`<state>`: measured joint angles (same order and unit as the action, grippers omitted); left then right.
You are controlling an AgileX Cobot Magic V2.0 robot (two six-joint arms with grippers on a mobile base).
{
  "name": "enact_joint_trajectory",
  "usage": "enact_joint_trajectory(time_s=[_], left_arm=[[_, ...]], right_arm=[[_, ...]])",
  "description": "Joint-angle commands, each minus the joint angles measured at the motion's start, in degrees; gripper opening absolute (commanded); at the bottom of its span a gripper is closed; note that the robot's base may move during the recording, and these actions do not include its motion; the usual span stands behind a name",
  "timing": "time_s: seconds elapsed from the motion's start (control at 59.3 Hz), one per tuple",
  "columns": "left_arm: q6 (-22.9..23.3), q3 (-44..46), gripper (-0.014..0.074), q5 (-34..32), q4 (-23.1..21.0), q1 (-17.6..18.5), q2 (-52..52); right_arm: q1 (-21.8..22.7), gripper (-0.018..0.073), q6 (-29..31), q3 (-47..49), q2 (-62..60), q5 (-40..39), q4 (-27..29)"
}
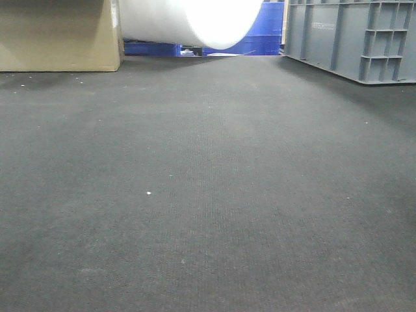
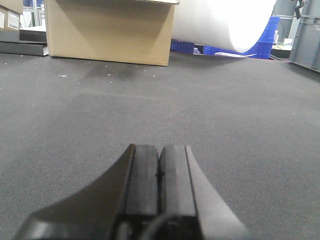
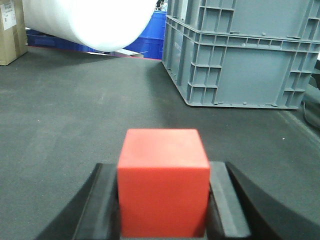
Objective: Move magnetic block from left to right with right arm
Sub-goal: 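Stop the base facing the grey crates, cube still in right gripper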
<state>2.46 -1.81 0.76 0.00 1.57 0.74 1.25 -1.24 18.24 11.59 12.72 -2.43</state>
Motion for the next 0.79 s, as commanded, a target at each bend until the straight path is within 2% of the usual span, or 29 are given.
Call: enact_joint_trajectory(time_s=[0.0,0.641,0.776], left_arm=[[0.25,-0.54,-0.0116,-5.07,0.0,0.3,0.52],[0.25,-0.54,-0.0116,-5.07,0.0,0.3,0.52],[0.25,-0.54,-0.0116,-5.07,0.0,0.3,0.52]], right_arm=[[0.2,0.0306,0.58,1.72,0.59,-4.78,-0.74],[0.2,0.0306,0.58,1.65,0.59,-6.08,-0.72],[0.2,0.0306,0.58,2.97,0.85,-5.34,1.81]])
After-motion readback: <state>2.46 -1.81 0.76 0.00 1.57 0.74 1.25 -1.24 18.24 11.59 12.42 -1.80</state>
